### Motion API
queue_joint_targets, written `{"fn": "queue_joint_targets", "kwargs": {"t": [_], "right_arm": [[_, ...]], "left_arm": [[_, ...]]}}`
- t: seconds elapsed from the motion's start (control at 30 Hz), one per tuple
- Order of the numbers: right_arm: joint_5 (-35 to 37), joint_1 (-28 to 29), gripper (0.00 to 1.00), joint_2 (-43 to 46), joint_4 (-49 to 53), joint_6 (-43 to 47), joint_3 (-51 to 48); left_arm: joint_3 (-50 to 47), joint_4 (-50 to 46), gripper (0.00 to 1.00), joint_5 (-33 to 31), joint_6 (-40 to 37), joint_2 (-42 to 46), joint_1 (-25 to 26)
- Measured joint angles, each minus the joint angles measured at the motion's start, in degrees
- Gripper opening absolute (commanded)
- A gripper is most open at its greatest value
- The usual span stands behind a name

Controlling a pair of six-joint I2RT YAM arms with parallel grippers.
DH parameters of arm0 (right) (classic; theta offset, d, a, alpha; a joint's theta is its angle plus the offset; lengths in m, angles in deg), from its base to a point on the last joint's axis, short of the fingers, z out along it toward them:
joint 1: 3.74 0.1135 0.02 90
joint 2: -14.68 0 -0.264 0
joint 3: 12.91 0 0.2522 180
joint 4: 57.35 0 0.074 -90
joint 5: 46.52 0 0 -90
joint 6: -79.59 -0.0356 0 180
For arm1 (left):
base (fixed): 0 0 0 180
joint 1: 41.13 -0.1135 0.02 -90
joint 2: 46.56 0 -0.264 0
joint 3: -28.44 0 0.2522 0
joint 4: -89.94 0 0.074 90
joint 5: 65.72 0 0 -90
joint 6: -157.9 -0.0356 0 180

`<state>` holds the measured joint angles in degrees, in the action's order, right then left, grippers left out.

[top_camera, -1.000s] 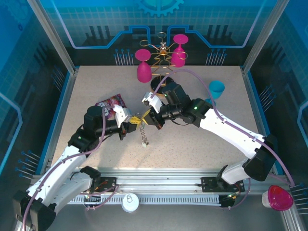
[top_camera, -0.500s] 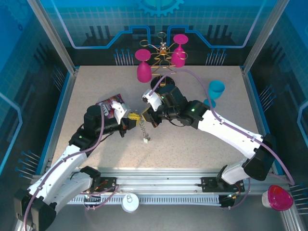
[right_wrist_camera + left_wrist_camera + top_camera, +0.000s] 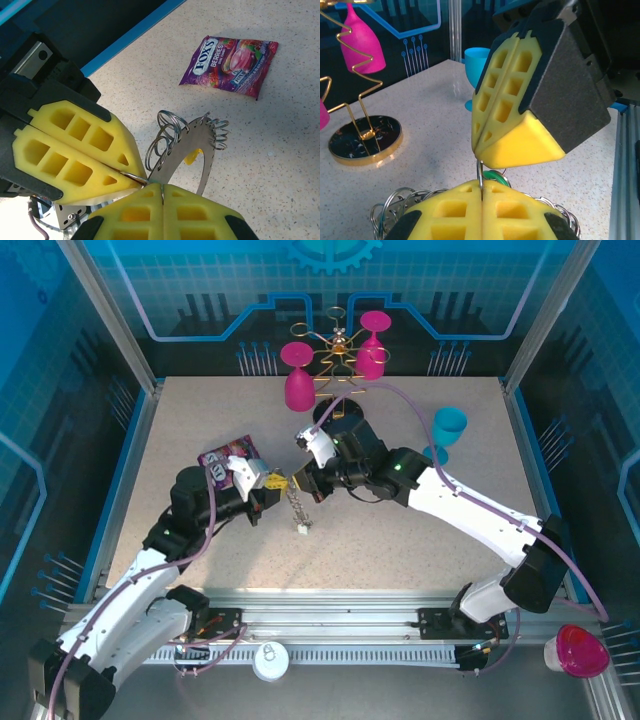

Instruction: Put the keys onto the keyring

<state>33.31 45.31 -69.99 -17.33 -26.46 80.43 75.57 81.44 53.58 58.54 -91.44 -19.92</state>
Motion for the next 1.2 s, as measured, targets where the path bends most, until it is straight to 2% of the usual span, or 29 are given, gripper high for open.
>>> {"fn": "queue_joint_targets", "kwargs": {"t": [0.17, 0.3, 0.5, 0.73, 0.9, 1.07, 1.2], "right_arm": [[-0.94, -1.29, 0.34, 0.00, 0.22, -0.61, -0.39], [-2.03, -2.19, 0.43, 0.11, 0.20, -1.03, -1.14], [-3.80, -4.46, 0.43, 3.76, -1.31, 2.10, -4.96], [-6.88, -6.75, 0.40, 13.38, -10.27, 18.12, -14.64], [-12.96, -6.75, 0.32, 13.00, -11.76, 26.38, -13.66], [-18.53, -6.71, 0.30, 11.54, -13.57, 28.81, -13.25], [-20.31, -6.64, 0.29, 10.86, -14.36, 29.57, -13.25]], "left_arm": [[-0.74, 3.48, 0.00, 0.02, -0.09, 0.28, 0.00], [-0.74, 5.88, 0.00, 0.07, -0.17, 0.37, 0.00], [-0.83, 8.92, 0.00, 0.57, -0.07, 0.37, 0.04], [-0.94, 12.28, 0.00, 5.60, 0.98, -0.44, 0.04], [-0.96, 14.29, 0.00, 9.68, 2.05, -1.64, 0.04], [-0.94, 15.30, 0.00, 12.85, 2.43, -2.56, 0.04], [-0.94, 16.09, 0.00, 14.05, 2.49, -3.04, 0.04]]}}
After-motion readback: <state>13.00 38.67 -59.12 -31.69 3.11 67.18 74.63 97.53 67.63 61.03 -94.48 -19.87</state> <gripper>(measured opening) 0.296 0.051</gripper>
